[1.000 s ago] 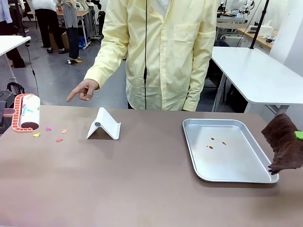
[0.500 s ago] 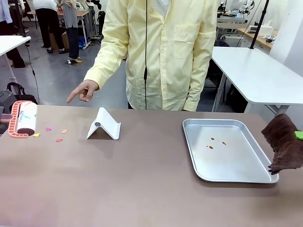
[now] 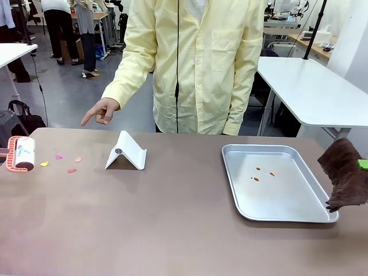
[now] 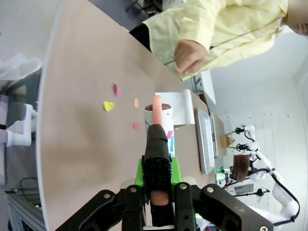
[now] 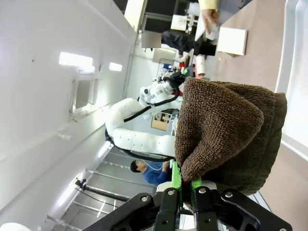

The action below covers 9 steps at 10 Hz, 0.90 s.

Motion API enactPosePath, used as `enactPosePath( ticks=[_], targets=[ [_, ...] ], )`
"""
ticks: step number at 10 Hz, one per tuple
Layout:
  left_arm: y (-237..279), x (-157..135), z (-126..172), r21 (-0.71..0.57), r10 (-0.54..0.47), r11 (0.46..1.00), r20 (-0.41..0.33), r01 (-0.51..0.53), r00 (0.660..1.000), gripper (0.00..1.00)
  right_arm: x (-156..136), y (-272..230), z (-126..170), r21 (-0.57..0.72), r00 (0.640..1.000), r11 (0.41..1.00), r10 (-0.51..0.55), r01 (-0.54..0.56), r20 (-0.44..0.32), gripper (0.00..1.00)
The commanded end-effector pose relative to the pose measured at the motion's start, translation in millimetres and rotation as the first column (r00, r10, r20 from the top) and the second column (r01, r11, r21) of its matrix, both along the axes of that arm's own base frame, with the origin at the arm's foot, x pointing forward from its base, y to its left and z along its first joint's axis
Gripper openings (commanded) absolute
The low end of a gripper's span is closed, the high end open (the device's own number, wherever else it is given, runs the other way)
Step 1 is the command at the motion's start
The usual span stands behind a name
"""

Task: Clean the surface of the table.
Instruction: If a person points to the right, clean the right side of the table with your right hand, and if they point to the left, clean the left side with your left hand.

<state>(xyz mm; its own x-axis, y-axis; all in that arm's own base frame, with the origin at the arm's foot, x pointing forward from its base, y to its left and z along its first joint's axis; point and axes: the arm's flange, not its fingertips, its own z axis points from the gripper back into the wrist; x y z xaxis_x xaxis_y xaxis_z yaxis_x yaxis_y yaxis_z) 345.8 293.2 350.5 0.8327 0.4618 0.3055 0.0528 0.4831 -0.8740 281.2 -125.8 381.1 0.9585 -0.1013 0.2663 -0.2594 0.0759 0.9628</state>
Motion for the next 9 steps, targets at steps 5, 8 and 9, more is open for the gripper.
enactPosePath(
  ticks=[5,8,9],
  targets=[
    [44.4,81.1,-10.0,0.094,-0.008,0.995,-0.094,0.017,0.996,0.22,-0.3,1.2,7.2,0.013,1.000,1.000,-0.007,0.007,-0.016,0.00],
    [50.4,102.8,-15.2,0.070,-0.090,0.993,-0.139,0.100,0.986,0.22,-0.3,1.2,7.2,0.013,1.000,1.000,-0.007,0.007,-0.016,0.00],
    [50.0,107.2,-18.7,0.111,-0.086,0.988,-0.164,0.105,0.983,0.22,-0.3,1.2,7.2,0.013,1.000,1.000,-0.007,0.007,-0.016,0.00]
  ],
)
